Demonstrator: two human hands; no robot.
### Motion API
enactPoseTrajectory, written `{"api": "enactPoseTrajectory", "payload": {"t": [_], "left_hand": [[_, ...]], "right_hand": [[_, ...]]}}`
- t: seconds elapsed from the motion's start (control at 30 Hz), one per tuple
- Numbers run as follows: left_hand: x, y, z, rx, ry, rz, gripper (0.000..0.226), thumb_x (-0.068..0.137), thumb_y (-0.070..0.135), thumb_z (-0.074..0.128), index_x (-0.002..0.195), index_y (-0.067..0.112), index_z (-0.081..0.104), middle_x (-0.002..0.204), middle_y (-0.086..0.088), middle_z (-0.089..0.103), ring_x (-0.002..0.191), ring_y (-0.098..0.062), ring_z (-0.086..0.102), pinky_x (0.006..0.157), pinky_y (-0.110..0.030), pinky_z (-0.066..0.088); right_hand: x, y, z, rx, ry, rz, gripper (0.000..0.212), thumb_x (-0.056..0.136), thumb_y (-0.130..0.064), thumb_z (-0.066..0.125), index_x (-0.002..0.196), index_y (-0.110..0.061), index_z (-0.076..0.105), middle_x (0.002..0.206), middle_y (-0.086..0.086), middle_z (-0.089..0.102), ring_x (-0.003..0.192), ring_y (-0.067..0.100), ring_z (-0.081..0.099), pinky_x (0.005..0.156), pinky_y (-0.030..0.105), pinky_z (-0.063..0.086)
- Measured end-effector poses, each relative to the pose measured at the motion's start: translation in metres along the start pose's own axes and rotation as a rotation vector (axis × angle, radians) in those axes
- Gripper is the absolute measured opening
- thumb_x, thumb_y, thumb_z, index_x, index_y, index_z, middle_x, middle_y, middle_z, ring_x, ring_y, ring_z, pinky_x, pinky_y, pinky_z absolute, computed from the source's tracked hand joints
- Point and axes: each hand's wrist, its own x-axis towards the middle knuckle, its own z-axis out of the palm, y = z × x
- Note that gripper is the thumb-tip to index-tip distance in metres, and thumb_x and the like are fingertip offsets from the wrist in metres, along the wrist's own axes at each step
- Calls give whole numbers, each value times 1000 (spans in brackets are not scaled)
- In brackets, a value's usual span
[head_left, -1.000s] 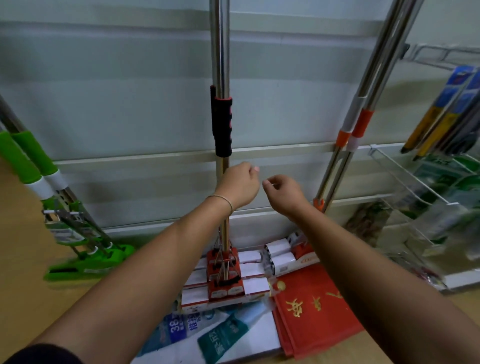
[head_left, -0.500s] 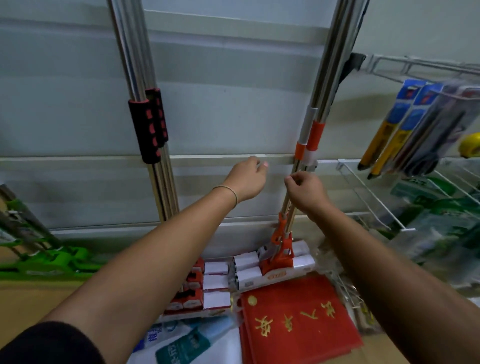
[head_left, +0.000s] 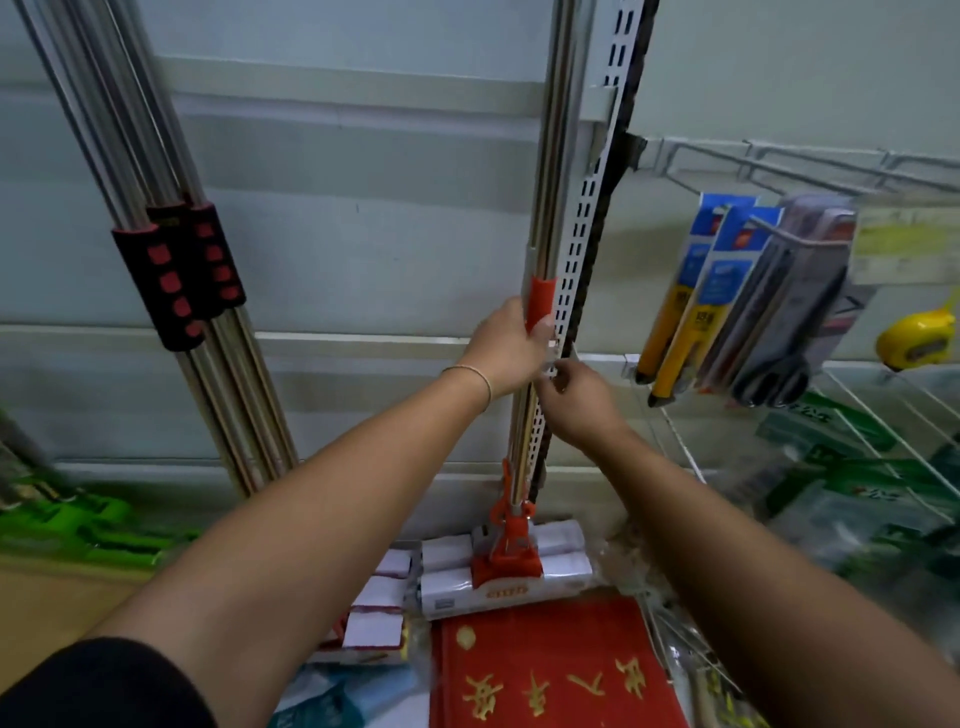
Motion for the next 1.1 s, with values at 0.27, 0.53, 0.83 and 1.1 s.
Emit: {"api": "enactPoseTrajectory", "payload": {"t": [0.27, 0.53, 0.83, 1.1], "left_hand": [[26, 14, 12, -2, 76, -69, 48, 97, 37, 54, 134, 8, 43, 127, -14, 57, 116, -31, 55, 92, -35, 43], [48, 6, 11, 74, 97, -60, 44, 96, 37, 56, 124, 3, 51, 116, -15, 62, 107, -31, 59, 79, -28, 38], [56, 1, 9, 131, 98, -28, 40, 98, 32, 54, 123, 0, 51, 116, -18, 62, 107, -32, 59, 78, -28, 39], [57, 2, 12, 161, 102, -59, 44, 97, 33, 53, 127, 1, 46, 121, -19, 62, 109, -34, 61, 82, -32, 44]], "right_hand": [[19, -7, -4, 73, -80, 1, 40, 99, -41, 48, 130, -17, 49, 126, 9, 60, 111, 27, 59, 86, 40, 52], [34, -3, 10, 26, -110, -36, 31, 103, -35, 39, 124, -16, 52, 104, 2, 55, 97, 22, 54, 77, 32, 41], [45, 0, 22, 33, -77, -55, 25, 102, -30, 42, 118, -16, 55, 112, 10, 63, 104, 29, 59, 82, 37, 48], [44, 9, 28, 85, -114, -128, 33, 102, -34, 39, 128, -14, 47, 120, 12, 63, 111, 32, 58, 81, 31, 40]]}}
